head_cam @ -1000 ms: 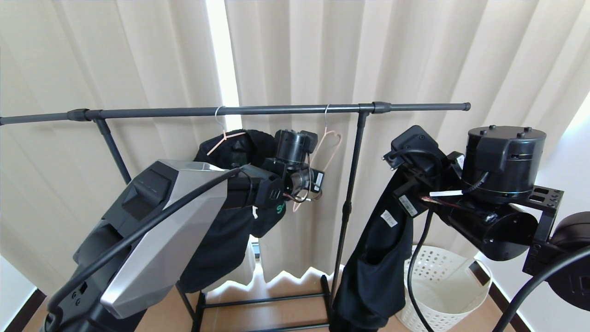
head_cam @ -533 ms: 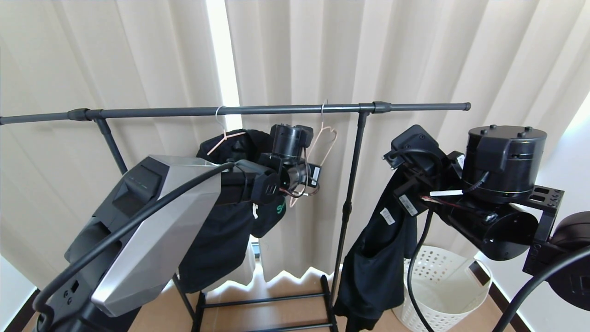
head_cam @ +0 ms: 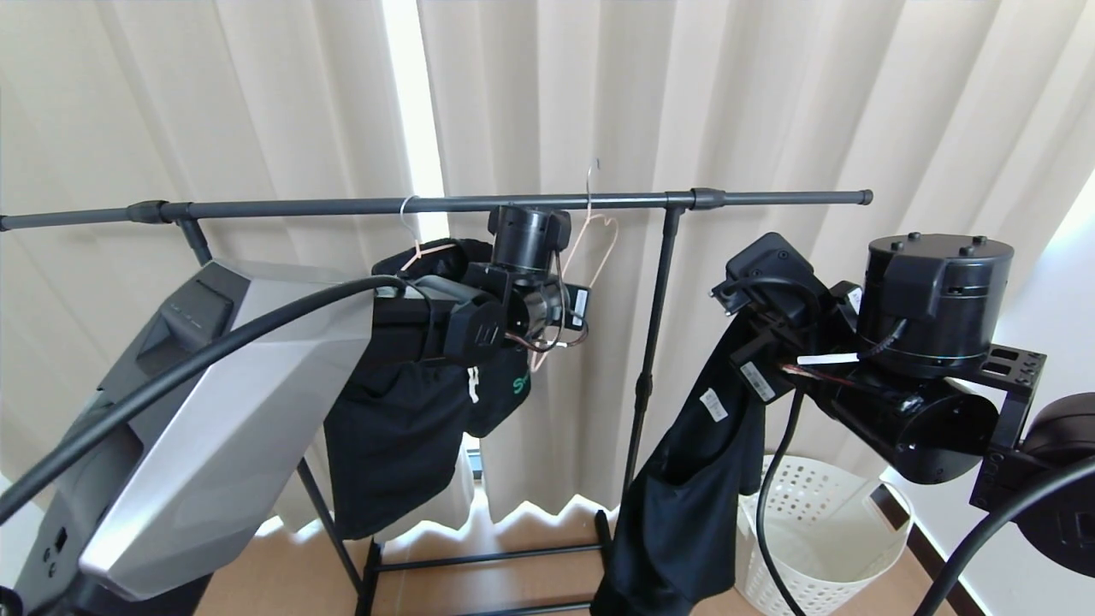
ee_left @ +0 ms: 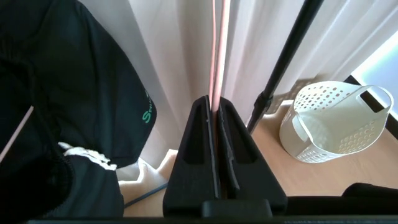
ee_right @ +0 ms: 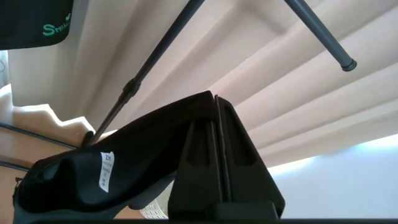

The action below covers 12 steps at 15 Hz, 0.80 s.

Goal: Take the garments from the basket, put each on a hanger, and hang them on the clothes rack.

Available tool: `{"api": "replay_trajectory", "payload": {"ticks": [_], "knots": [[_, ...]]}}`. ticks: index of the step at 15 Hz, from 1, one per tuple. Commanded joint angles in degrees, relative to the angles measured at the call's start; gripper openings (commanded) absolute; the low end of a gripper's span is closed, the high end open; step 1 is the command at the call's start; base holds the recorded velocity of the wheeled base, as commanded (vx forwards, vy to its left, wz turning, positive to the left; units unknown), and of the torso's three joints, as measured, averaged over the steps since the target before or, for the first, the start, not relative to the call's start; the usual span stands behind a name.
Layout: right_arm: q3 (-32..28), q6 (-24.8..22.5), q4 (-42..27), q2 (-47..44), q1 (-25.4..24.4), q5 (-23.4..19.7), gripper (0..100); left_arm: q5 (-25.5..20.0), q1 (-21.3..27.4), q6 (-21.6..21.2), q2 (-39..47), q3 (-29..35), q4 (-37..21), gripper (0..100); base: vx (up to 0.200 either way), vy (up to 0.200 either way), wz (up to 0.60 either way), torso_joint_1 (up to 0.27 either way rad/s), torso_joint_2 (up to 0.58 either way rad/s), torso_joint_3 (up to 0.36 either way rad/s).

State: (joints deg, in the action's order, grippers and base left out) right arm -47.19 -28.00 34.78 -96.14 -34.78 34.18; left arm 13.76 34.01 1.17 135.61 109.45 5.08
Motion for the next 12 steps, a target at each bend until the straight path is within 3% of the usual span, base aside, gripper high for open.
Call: {"api": "replay_trajectory", "payload": {"ticks": [1, 7, 12], "knots": [[-0.01, -0.04, 0.02, 0.07, -0.02, 0.01, 0, -0.05, 0.62, 0.41, -3.24, -3.19, 0.10, 0, 0.000, 0.000, 0.00, 0.000, 0.00, 0.000], [-0.01, -0.04, 0.02, -0.11, -0.02, 0.01, 0, -0.14, 1.94, 3.66, -10.19, -13.56, 0.54, 0, 0.000, 0.000, 0.00, 0.000, 0.00, 0.000], [-0.01, -0.04, 0.02, -0.19, -0.02, 0.01, 0, -0.49, 2.81, 3.84, -20.82, -31.31, 10.39, 0, 0.000, 0.000, 0.00, 0.000, 0.00, 0.000]]}}
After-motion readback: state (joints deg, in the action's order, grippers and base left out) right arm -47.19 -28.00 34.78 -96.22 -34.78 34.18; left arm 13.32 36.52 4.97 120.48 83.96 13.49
